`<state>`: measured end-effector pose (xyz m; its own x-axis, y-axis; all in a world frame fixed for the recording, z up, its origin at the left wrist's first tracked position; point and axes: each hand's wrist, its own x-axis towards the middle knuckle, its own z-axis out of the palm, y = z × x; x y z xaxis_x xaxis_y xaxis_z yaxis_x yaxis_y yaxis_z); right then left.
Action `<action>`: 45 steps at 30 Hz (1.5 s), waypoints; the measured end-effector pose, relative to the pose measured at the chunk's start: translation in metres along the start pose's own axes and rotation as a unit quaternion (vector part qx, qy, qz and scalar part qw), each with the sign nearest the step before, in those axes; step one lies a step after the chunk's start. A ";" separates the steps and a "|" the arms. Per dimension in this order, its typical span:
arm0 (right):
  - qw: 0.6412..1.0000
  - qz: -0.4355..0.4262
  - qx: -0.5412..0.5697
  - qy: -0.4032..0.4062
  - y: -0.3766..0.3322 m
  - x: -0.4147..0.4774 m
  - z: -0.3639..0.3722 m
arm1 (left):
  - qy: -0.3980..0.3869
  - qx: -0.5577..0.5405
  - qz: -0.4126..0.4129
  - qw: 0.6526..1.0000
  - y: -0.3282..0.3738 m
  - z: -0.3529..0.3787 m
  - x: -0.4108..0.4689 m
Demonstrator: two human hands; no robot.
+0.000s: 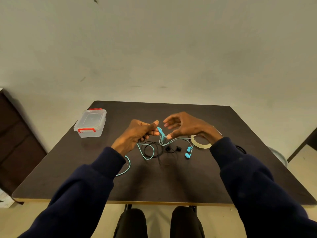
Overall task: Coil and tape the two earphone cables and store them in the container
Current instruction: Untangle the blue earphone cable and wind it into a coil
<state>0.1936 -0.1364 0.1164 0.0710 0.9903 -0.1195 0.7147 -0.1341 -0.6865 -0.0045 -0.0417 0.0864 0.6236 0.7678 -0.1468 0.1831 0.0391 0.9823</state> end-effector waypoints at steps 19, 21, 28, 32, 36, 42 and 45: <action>0.973 -0.033 0.213 0.083 0.020 -0.011 0.023 | 0.098 -0.015 0.048 0.994 -0.002 -0.010 -0.012; 0.969 -0.035 0.220 0.103 0.023 -0.012 0.022 | 0.104 -0.014 0.038 0.994 -0.003 -0.015 -0.012; 0.974 -0.045 0.142 0.171 0.045 -0.007 0.016 | 0.124 -0.027 0.020 0.992 -0.006 -0.027 -0.009; 0.986 0.012 0.115 0.121 0.041 -0.008 0.018 | 0.092 -0.084 0.030 0.992 -0.007 -0.029 -0.009; 0.992 0.013 0.100 0.075 0.041 -0.006 0.018 | 0.042 -0.101 0.034 0.993 -0.005 -0.030 -0.008; 0.995 -0.010 0.096 0.029 0.047 -0.010 -0.002 | 0.002 0.007 0.007 1.000 0.002 -0.046 -0.008; 0.998 -0.015 0.059 0.020 0.048 -0.012 -0.010 | -0.008 0.070 0.001 0.997 0.001 -0.051 -0.012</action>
<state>0.2341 -0.1548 0.0915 0.0799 0.9943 -0.0703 0.6298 -0.1050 -0.7697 -0.0509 -0.0182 0.0952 0.6361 0.7572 -0.1486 0.2865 -0.0530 0.9566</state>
